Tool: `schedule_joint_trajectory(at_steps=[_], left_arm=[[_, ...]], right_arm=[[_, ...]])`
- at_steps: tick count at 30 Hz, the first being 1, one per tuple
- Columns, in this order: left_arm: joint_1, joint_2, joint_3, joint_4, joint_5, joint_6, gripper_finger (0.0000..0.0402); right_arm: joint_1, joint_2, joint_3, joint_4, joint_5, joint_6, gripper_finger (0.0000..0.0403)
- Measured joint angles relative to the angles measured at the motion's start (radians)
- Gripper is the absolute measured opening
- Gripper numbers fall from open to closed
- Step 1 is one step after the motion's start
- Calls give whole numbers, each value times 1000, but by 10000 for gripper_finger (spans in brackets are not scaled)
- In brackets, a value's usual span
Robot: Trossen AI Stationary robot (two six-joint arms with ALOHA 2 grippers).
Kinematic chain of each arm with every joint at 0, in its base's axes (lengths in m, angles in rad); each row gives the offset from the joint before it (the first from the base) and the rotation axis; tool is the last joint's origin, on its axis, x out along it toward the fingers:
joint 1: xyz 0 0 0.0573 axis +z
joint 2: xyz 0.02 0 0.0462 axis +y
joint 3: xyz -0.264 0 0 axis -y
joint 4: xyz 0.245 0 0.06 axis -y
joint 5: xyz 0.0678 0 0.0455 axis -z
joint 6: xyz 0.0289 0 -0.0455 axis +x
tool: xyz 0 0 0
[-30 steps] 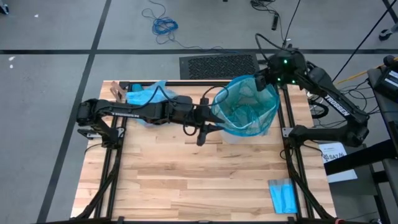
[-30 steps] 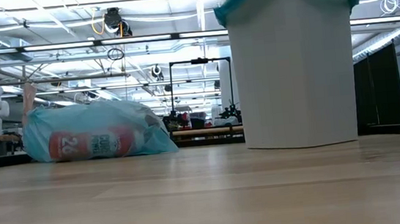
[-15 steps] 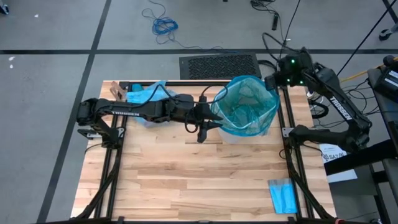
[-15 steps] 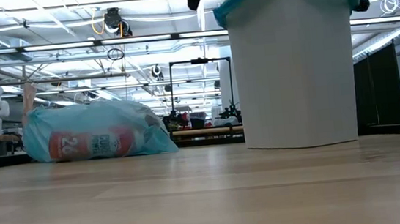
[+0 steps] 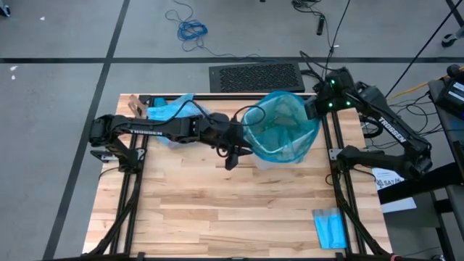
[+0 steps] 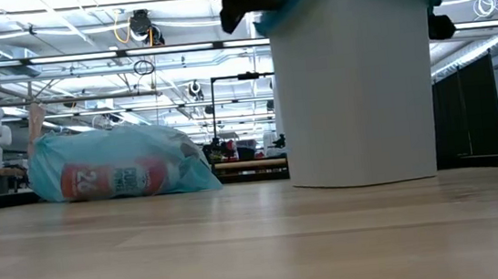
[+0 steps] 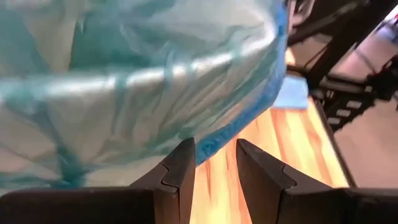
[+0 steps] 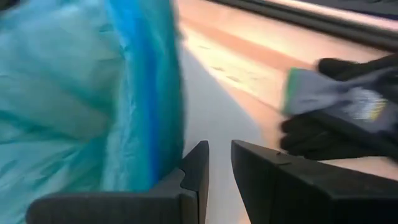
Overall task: Place trash/remove bag and relplace
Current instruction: Insert the blue trash bag into the white trash bin
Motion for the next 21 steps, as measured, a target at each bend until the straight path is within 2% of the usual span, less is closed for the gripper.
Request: schedule_joint_trajectory(at_steps=[8, 16, 21], left_arm=[[3, -55, 0, -193, -27, 13, 113], [4, -164, -1, -362, -41, -5, 113], [-18, -232, -1, -462, -43, -54, 113]], right_arm=[[146, -16, -5, 112, -43, 143, 61], [227, -15, -5, 130, -38, 187, 61], [228, -35, -5, 105, 62, 174, 61]])
